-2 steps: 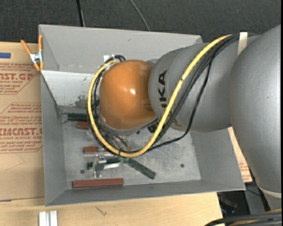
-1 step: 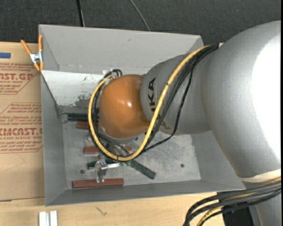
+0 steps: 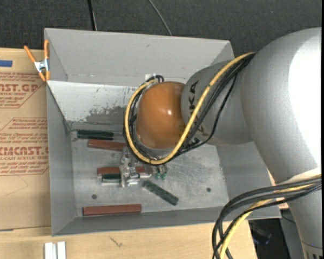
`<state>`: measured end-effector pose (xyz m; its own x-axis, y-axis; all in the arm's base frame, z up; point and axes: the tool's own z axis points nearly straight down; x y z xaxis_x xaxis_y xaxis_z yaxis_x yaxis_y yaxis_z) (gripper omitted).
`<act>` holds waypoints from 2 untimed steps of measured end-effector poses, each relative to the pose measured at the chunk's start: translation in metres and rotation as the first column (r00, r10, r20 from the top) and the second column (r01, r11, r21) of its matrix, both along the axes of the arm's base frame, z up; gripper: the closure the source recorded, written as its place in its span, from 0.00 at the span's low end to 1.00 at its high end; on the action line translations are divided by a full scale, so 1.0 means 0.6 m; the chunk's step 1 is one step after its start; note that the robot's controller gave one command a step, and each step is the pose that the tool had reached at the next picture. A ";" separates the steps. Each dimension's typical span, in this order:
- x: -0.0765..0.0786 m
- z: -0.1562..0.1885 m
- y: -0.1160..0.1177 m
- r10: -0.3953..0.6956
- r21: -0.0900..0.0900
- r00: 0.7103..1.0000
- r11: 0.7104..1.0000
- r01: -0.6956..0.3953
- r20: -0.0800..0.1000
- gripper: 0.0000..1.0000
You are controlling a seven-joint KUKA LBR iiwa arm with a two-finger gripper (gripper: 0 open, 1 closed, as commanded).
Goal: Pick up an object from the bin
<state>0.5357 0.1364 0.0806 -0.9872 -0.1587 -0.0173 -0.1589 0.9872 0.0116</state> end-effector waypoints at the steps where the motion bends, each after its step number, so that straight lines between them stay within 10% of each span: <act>1: -0.006 -0.004 -0.005 0.001 -0.008 1.000 1.000 -0.001 -0.015 0.00; 2: 0.012 0.006 -0.002 -0.003 0.004 1.000 1.000 0.003 0.030 1.00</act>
Offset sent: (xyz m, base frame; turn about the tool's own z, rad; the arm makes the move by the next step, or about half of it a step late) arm 0.0000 0.0000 0.0000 0.0000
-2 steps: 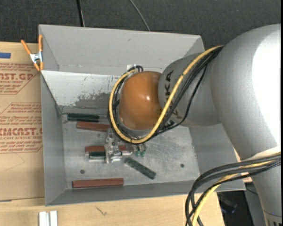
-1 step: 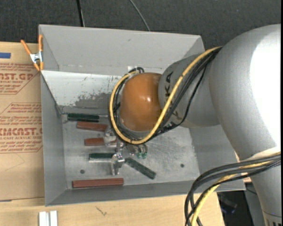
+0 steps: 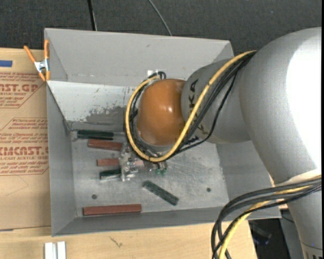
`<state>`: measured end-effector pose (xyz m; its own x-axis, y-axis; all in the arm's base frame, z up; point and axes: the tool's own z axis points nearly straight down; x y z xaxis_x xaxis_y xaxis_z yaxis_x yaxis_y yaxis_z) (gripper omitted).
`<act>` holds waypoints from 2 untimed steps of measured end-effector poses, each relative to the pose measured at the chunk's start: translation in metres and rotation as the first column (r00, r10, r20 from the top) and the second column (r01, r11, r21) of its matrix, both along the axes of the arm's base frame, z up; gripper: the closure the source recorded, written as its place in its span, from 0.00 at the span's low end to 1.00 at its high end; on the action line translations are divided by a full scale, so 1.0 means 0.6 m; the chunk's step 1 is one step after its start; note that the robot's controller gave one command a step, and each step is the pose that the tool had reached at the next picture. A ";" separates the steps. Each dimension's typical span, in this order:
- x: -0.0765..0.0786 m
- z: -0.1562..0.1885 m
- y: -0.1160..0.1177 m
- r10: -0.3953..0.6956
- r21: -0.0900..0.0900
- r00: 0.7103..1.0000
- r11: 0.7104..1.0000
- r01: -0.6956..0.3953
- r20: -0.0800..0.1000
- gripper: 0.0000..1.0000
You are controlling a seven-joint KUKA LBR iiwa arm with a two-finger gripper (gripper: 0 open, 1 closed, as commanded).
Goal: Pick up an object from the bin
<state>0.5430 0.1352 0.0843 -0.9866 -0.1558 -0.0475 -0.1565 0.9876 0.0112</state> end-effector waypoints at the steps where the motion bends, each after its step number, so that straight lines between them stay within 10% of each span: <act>1: 0.000 0.000 0.000 0.000 0.000 1.000 1.000 0.000 0.000 1.00; 2: 0.003 0.292 0.016 -0.023 -0.016 0.999 1.000 0.023 -0.038 1.00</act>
Offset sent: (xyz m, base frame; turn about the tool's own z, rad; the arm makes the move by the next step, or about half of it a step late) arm 0.0007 0.0089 0.1715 0.0226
